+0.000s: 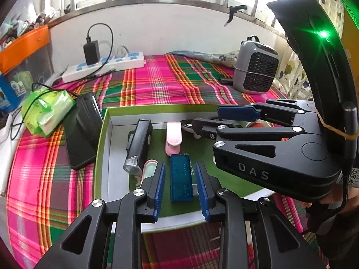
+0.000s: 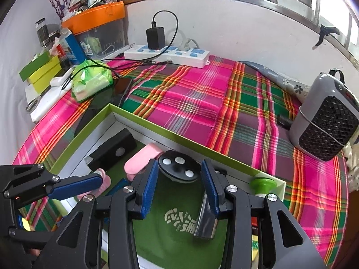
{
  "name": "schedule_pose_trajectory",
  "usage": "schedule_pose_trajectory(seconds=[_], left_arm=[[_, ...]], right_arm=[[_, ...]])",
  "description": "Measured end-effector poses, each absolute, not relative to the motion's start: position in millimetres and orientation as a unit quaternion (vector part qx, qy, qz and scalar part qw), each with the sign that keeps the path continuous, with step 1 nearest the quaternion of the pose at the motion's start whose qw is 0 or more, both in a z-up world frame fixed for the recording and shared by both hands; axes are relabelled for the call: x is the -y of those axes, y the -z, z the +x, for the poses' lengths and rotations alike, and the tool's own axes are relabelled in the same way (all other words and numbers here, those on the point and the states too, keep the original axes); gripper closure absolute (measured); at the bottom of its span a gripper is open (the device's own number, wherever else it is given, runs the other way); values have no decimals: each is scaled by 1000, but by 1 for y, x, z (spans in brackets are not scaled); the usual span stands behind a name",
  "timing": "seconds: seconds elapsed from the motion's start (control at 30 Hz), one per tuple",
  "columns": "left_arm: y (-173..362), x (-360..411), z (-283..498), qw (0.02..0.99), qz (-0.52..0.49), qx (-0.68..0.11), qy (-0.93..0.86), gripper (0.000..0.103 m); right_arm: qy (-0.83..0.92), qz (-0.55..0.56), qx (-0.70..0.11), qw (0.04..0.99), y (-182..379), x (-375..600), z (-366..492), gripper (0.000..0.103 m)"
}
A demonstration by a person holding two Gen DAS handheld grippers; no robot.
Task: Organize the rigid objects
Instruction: 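Lower the USB stick with the left tool while the right tool lowers the disc, opening both, then lift both open tools out of the box toward the white charger and cap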
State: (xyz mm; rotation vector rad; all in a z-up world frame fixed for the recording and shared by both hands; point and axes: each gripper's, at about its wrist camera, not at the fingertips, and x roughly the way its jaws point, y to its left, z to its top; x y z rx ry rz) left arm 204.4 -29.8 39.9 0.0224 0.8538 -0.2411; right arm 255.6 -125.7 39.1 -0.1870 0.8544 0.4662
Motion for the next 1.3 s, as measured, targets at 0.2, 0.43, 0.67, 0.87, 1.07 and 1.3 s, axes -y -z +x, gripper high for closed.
schedule_pose_trajectory(seconds=[0.2, 0.43, 0.67, 0.87, 1.07, 1.3], left_arm=[[-48, 29, 191, 906, 9, -405, 122, 76], [-55, 25, 173, 910, 7, -398, 118, 76], [-62, 24, 152, 916, 13, -385, 114, 76], [-61, 23, 135, 917, 9, -381, 116, 76], [-62, 19, 118, 921, 9, -372, 114, 76], [-63, 15, 102, 922, 6, -369, 116, 75]], right_arm=[[-221, -86, -400, 886, -48, 128, 243, 61], [-217, -84, -390, 891, -58, 128, 224, 61], [-219, -79, -378, 896, -66, 128, 204, 61], [-220, -69, -368, 901, -71, 132, 182, 61], [-218, -52, -356, 907, -73, 139, 160, 61], [-199, -37, -349, 915, -70, 151, 139, 61]])
